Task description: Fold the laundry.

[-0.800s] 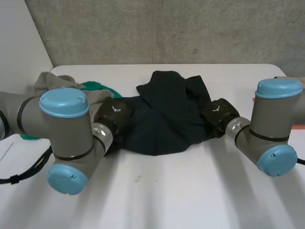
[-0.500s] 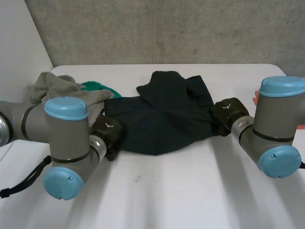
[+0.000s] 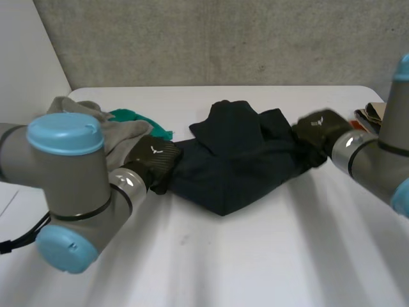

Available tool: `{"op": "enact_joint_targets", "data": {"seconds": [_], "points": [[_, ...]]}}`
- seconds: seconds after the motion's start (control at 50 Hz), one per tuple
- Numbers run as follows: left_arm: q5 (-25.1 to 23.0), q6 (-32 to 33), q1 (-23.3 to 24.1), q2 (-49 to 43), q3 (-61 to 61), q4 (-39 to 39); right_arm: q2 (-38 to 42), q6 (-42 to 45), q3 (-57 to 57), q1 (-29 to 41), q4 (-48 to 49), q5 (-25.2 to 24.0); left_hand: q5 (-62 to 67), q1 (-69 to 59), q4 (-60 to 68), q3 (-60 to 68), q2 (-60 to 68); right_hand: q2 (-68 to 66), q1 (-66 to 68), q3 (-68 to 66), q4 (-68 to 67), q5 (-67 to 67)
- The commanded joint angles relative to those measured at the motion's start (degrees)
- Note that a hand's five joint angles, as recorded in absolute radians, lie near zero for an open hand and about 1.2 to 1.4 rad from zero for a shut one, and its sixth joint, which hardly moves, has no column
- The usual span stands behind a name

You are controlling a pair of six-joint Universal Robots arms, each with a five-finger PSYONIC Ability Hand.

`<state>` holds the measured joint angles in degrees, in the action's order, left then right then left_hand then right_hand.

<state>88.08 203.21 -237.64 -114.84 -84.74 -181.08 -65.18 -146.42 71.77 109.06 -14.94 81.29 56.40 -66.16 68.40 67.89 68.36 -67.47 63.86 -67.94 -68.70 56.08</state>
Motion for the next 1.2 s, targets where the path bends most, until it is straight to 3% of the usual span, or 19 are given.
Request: {"op": "enact_joint_targets", "data": {"seconds": [0.02, 0.1, 0.18, 0.26, 0.32, 0.34, 0.4, 0.48, 0.58, 0.64, 0.76, 0.8, 0.9, 1.04, 1.2], "points": [[0.16, -1.32, 0.34, 0.85, -1.31, 0.21, 11.02, 5.87, -10.67, 2.91, 9.47, -5.18, 13.60, -13.84, 11.60, 12.11, 11.64, -12.53, 16.14, -12.06, -11.30, 13.92], [1.31, -1.50, -0.27, -1.53, -0.08, 0.47, 20.17, 8.95, -17.26, 4.58, 14.40, -5.17, 13.60, -13.84, 11.60, 12.11, 11.64, -9.67, 13.29, -9.20, -8.45, 11.07], [1.57, -1.50, -0.45, -2.76, 1.24, 1.08, 27.29, 9.92, -22.01, 5.55, 21.69, -4.91, 13.60, -13.84, 11.60, 12.11, 11.64, 25.61, -21.99, 26.08, 26.84, -24.22], [1.92, -1.59, -0.71, -2.85, 2.55, 1.52, 29.94, 9.40, -24.74, 5.90, 29.25, -0.88, 13.60, -13.84, 11.60, 12.11, 11.64, 31.88, -28.26, 32.35, 33.11, -30.48], [2.19, -1.94, -1.07, -2.24, 3.26, 2.05, 29.15, 7.29, -24.75, 5.99, 32.33, 4.22, 13.60, -13.84, 11.60, 12.11, 11.64, 55.55, -51.93, 56.02, 56.78, -54.16], [2.27, -2.11, -1.07, -2.06, 3.35, 2.23, 28.37, 6.41, -24.48, 6.08, 32.34, 5.45, 13.60, -13.84, 11.60, 12.11, 11.64, 57.47, -53.86, 57.94, 58.70, -56.08], [2.01, -2.99, -1.50, -0.92, 3.52, 2.84, 23.36, 1.76, -20.98, 6.08, 29.36, 9.58, 13.60, -13.84, 11.60, 12.11, 11.64, 57.47, -53.86, 57.94, 58.70, -56.08], [1.75, -4.13, -1.94, -0.13, 3.79, 3.11, 12.29, -4.66, -15.44, 5.46, 20.58, 10.91, 13.60, -13.84, 11.60, 12.11, 11.64, 57.47, -53.86, 57.94, 58.70, -56.08], [1.13, -4.93, -2.47, -0.39, 4.84, 3.19, 1.57, -5.46, -8.85, 2.40, 5.13, 6.62, 13.60, -13.84, 11.60, 12.11, 11.64, 57.47, -53.86, 57.94, 58.70, -56.08], [1.13, -5.10, -2.74, -0.65, 5.19, 3.37, -0.55, -3.97, -6.38, 0.81, -1.13, 3.45, 13.60, -13.84, 11.60, 12.11, 11.64, 55.81, -52.19, 56.28, 57.03, -54.41], [1.04, -5.28, -2.82, -0.65, 6.16, 4.25, -1.61, 1.65, 2.58, -2.80, -11.25, -3.41, 13.60, -13.84, 11.60, 12.11, 11.64, 30.90, -27.29, 31.37, 32.13, -29.51], [0.96, -5.37, -2.91, -0.65, 6.34, 4.34, -1.44, 2.53, 4.69, -3.41, -9.68, -4.73, 13.60, -13.84, 11.60, 12.11, 11.64, 31.23, -27.61, 31.70, 32.45, -29.83], [0.87, -5.37, -3.09, -0.65, 6.78, 4.34, 2.59, 3.77, 10.31, -4.99, 4.78, -7.54, 13.60, -13.84, 11.60, 12.11, 11.64, 34.26, -30.64, 34.73, 35.48, -32.86], [0.87, -5.54, -3.44, -0.74, 6.95, 4.51, 9.89, 3.68, 12.26, -4.91, 22.20, -8.07, 13.60, -13.84, 11.60, 12.11, 11.64, 37.62, -34.00, 38.09, 38.84, -36.22], [1.13, -5.54, -3.79, -1.79, 8.44, 4.51, 15.87, 4.21, 8.83, -4.03, 30.75, -8.60, 13.60, -13.84, 11.60, 12.11, 11.64, 36.78, -33.17, 37.25, 38.01, -35.39]]}}
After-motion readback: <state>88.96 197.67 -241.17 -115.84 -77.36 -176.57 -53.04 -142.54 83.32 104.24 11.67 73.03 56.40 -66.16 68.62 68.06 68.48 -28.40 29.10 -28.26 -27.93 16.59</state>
